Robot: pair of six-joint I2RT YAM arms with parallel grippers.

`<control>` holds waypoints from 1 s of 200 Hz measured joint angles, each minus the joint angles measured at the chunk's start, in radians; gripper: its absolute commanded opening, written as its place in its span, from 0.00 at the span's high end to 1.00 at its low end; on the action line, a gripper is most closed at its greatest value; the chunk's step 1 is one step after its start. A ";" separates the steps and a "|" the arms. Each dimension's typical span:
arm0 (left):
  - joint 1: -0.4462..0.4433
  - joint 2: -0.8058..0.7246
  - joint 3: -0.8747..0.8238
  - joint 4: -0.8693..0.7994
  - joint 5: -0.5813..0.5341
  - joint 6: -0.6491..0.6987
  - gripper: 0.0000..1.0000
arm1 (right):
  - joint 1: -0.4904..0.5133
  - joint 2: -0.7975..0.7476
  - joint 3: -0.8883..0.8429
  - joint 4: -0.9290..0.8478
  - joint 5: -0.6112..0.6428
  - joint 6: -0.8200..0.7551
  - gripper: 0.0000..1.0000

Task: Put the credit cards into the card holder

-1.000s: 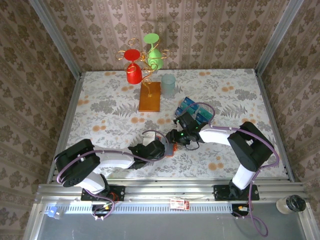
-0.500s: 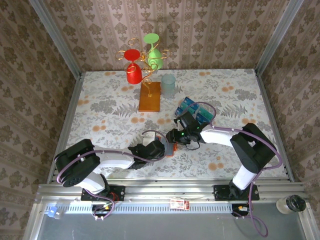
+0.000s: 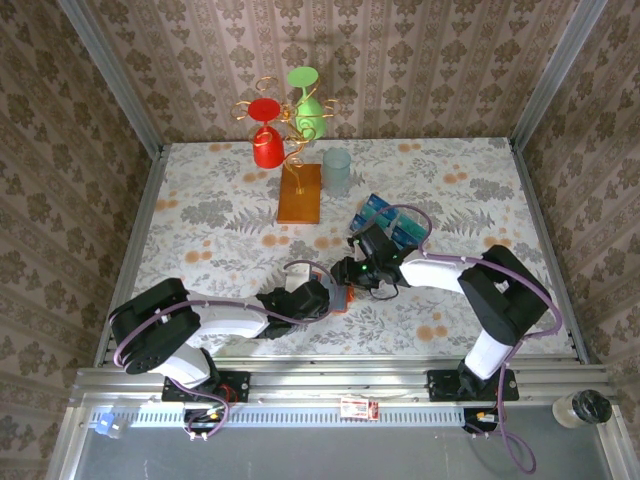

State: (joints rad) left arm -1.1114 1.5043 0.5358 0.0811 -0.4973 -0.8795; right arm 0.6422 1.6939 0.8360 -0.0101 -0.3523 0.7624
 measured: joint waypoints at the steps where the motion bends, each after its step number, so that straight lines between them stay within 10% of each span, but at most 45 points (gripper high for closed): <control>1: 0.000 0.000 0.000 0.000 0.000 0.000 0.18 | 0.000 0.001 0.000 0.001 0.000 0.000 0.58; 200: 0.000 -0.112 -0.019 -0.018 0.001 -0.003 0.08 | 0.000 0.037 0.040 0.058 -0.126 0.043 0.55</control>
State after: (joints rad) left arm -1.1110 1.3922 0.5163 0.0628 -0.4961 -0.8822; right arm 0.6426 1.7309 0.8757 0.0479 -0.4786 0.8055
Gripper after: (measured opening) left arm 0.902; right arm 0.439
